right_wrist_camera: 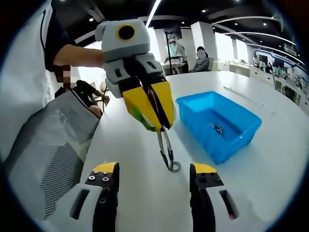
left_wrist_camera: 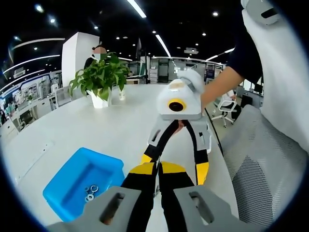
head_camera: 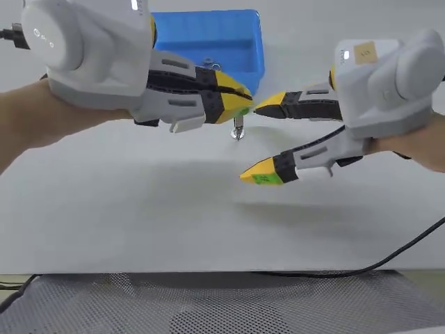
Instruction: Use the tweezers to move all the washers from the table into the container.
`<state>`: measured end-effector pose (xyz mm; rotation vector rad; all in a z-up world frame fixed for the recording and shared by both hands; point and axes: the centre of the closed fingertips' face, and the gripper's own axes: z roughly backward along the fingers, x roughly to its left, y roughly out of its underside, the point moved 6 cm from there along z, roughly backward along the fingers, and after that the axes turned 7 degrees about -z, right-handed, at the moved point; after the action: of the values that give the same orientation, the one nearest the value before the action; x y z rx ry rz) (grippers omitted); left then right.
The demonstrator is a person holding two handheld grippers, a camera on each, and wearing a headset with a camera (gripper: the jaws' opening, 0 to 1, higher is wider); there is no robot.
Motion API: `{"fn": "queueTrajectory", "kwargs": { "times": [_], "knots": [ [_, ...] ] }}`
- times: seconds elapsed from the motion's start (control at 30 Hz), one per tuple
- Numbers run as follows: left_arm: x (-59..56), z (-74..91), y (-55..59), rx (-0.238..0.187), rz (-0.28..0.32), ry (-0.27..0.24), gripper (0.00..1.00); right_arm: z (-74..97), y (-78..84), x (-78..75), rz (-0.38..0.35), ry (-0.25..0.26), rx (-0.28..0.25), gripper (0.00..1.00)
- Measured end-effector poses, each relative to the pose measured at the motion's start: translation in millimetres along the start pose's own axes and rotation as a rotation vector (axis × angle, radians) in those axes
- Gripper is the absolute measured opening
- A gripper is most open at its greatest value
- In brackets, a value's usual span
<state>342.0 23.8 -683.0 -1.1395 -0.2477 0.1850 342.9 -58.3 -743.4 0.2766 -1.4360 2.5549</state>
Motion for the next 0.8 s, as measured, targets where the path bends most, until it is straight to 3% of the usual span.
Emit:
{"fn": "queueTrajectory", "kwargs": {
  "times": [0.4,0.8],
  "knots": [
    [8.9,-4.1,3.8,-0.011,0.030,0.003,0.05,-22.9,-10.1,-9.5,0.070,-0.006,0.001,0.40],
    [11.5,-5.3,6.9,-0.008,0.040,0.009,0.06,-26.6,-13.4,-17.5,0.112,-0.006,0.015,0.22]
  ]
}}
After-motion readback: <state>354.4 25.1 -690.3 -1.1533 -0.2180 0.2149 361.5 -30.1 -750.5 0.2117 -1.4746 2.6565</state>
